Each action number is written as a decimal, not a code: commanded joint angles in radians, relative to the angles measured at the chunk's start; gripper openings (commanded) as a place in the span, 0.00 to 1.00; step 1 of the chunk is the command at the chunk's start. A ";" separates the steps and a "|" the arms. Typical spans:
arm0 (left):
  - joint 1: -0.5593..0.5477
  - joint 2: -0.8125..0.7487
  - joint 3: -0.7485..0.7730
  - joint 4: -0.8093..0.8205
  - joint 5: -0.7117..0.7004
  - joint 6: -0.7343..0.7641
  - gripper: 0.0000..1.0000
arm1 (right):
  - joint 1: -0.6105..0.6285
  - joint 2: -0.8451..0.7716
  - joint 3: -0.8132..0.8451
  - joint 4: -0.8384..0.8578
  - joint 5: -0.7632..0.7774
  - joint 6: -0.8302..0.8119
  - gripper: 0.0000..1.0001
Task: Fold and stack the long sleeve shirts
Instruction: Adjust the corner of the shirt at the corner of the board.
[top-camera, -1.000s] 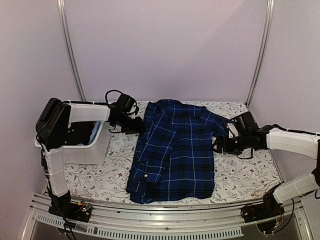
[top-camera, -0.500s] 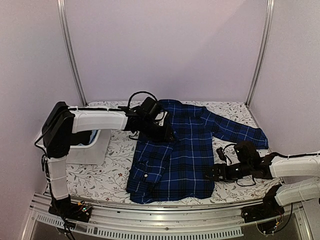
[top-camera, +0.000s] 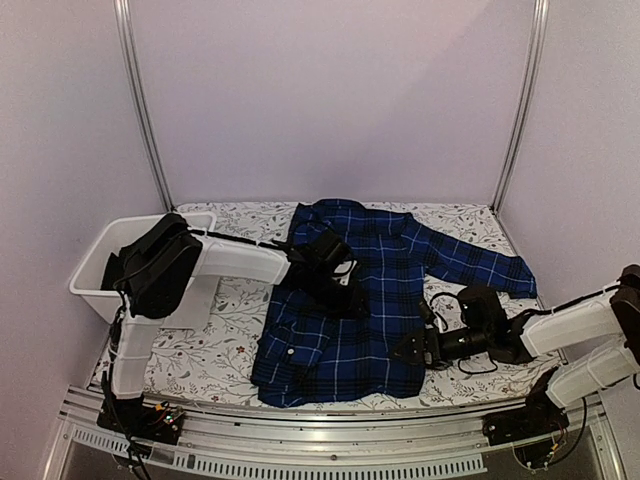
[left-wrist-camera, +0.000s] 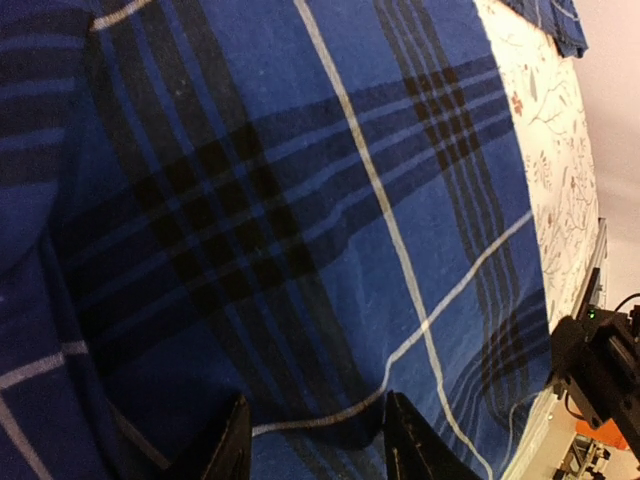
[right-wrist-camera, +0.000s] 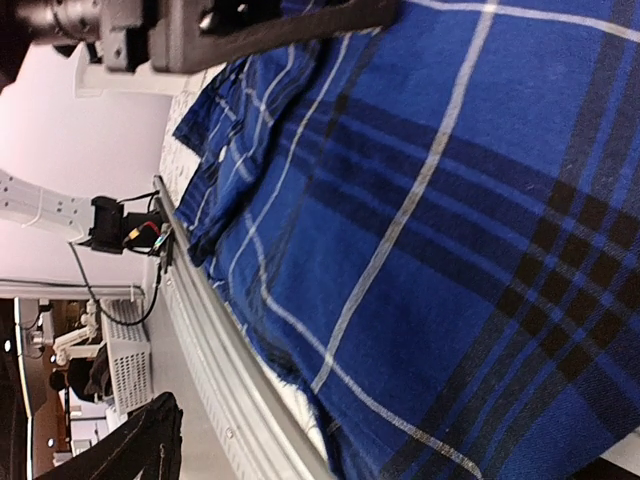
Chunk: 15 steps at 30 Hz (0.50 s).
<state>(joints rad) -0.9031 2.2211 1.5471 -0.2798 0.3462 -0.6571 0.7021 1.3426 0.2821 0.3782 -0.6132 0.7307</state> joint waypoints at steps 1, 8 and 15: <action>-0.009 0.041 0.042 -0.007 0.002 -0.019 0.45 | 0.046 -0.110 0.014 -0.049 -0.157 0.101 0.99; -0.009 0.046 0.041 -0.017 -0.004 -0.017 0.45 | 0.091 -0.284 0.010 -0.224 -0.193 0.205 0.98; -0.009 0.054 0.043 -0.010 0.001 -0.016 0.45 | 0.118 -0.287 -0.006 -0.269 -0.115 0.187 0.86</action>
<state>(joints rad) -0.9028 2.2444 1.5730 -0.2764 0.3489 -0.6685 0.8009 1.0481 0.2798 0.1661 -0.7635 0.9161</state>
